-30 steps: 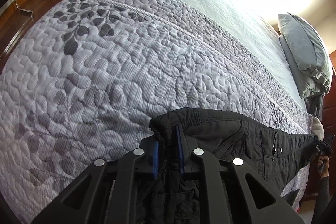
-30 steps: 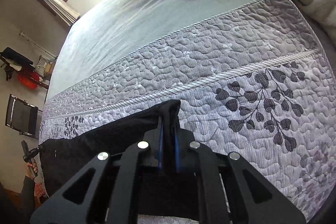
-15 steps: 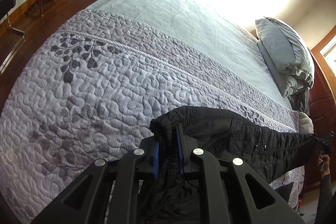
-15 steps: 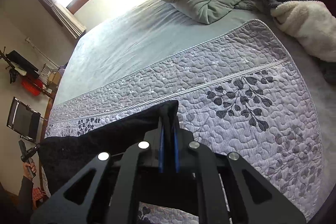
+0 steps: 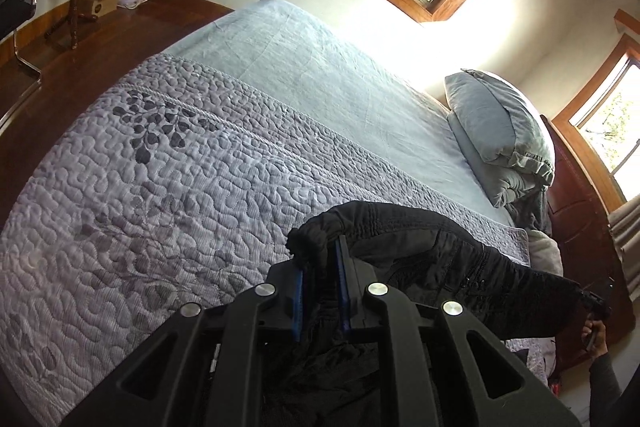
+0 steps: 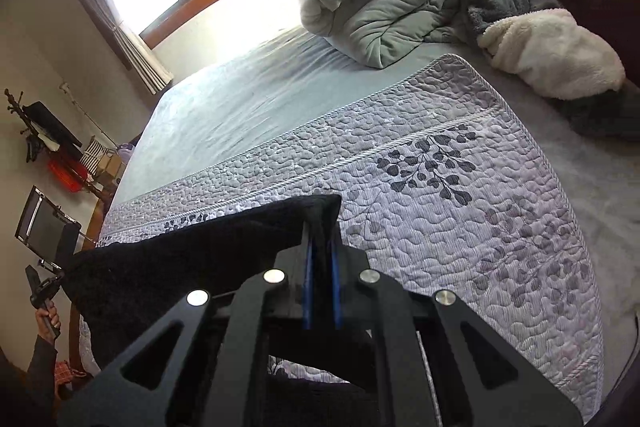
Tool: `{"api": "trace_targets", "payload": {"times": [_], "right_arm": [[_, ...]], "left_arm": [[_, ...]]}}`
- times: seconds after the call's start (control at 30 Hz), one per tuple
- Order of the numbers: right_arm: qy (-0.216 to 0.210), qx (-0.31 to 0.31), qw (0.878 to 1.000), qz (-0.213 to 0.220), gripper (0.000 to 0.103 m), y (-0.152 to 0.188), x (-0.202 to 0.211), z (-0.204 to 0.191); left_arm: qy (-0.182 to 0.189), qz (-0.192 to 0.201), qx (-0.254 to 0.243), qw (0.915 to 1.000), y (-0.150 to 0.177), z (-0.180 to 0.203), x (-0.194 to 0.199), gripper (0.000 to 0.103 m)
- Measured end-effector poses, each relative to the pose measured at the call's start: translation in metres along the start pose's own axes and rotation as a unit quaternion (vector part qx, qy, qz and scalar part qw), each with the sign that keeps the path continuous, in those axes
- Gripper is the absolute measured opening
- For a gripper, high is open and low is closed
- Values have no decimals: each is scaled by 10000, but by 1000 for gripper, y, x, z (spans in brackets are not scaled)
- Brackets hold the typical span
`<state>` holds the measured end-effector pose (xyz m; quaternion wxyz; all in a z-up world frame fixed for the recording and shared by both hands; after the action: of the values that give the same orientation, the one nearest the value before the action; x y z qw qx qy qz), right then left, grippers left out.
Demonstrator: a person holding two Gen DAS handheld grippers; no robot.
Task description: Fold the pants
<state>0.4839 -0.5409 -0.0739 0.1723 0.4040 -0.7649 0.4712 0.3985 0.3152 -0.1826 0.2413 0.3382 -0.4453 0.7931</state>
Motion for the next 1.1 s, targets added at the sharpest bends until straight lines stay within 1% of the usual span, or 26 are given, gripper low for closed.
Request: {"api": "trace_targets", "payload": {"times": [0.3, 0.57, 0.8, 0.93, 1.1], "right_arm": [[148, -26, 9996, 257, 6, 63, 49, 6], [274, 2, 9988, 414, 7, 113, 74, 9], [401, 112, 9976, 551, 8, 141, 88, 5], [386, 45, 9969, 686, 8, 158, 99, 3], [511, -27, 9958, 760, 10, 184, 110, 7]], "left_arm": [[201, 191, 247, 9993, 30, -12, 40, 13], [364, 281, 659, 9968, 61, -33, 62, 13], [468, 288, 934, 9941, 86, -48, 74, 13], [509, 309, 1038, 9928, 101, -55, 79, 13], [551, 333, 1164, 9911, 118, -65, 85, 13]]}}
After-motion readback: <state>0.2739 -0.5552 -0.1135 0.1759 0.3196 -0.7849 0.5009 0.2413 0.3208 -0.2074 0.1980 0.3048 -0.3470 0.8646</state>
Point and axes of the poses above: each gripper's, at about its wrist camera, not at the fingertips, and x roughly against the way its jaws point, z to its right, y to its underside, the point moved 8 cm from there along -x, roughly the way its jaws point, and after that the axes turned 11 degrees about -y, right-handed, at the moved point
